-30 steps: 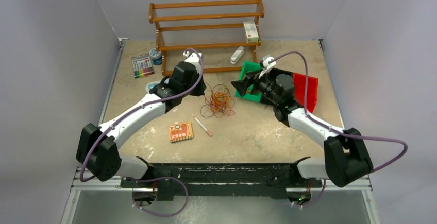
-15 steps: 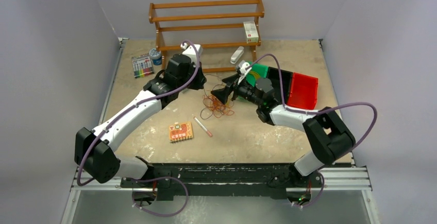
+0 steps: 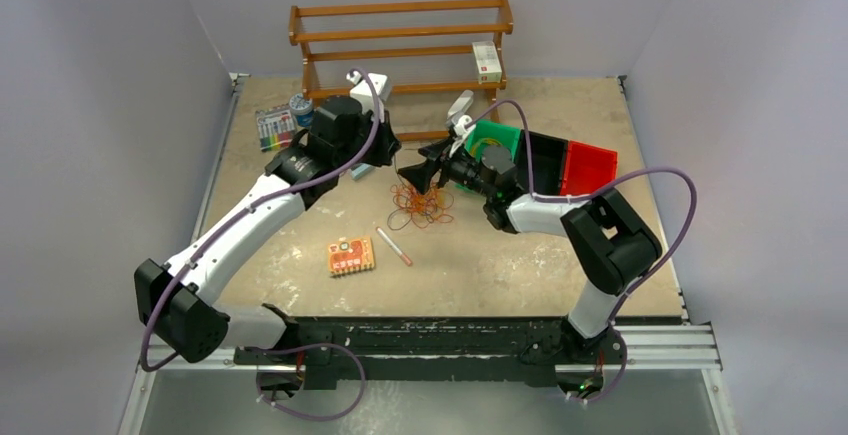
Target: Untangle the cables
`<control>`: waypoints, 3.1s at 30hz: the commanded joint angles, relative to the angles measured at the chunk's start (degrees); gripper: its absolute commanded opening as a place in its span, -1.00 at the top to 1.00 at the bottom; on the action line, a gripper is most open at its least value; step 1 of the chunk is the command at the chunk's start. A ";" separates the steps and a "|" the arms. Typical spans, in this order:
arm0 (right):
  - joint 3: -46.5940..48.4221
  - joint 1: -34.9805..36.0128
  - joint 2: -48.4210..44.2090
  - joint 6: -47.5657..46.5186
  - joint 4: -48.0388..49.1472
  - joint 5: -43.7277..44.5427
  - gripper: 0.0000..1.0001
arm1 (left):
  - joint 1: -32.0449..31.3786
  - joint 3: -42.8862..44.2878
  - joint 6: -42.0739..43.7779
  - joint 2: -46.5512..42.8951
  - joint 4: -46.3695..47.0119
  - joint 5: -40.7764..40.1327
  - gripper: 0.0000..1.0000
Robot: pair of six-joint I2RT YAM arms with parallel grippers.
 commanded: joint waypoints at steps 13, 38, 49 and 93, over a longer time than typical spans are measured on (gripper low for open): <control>-3.02 1.91 -0.59 1.10 5.20 0.25 -0.63 | 0.36 13.79 2.11 -1.95 1.99 -3.23 1.00; 0.03 2.48 11.41 2.02 10.09 -0.68 -0.41 | 0.37 34.65 2.51 2.73 1.41 -3.60 1.00; -1.72 2.52 14.51 2.72 12.30 -0.27 -0.34 | 0.36 42.63 4.39 3.09 1.52 -9.45 1.00; -8.93 2.60 -3.82 0.30 5.75 -3.30 -0.39 | 0.34 60.38 20.15 11.00 21.54 -18.17 1.00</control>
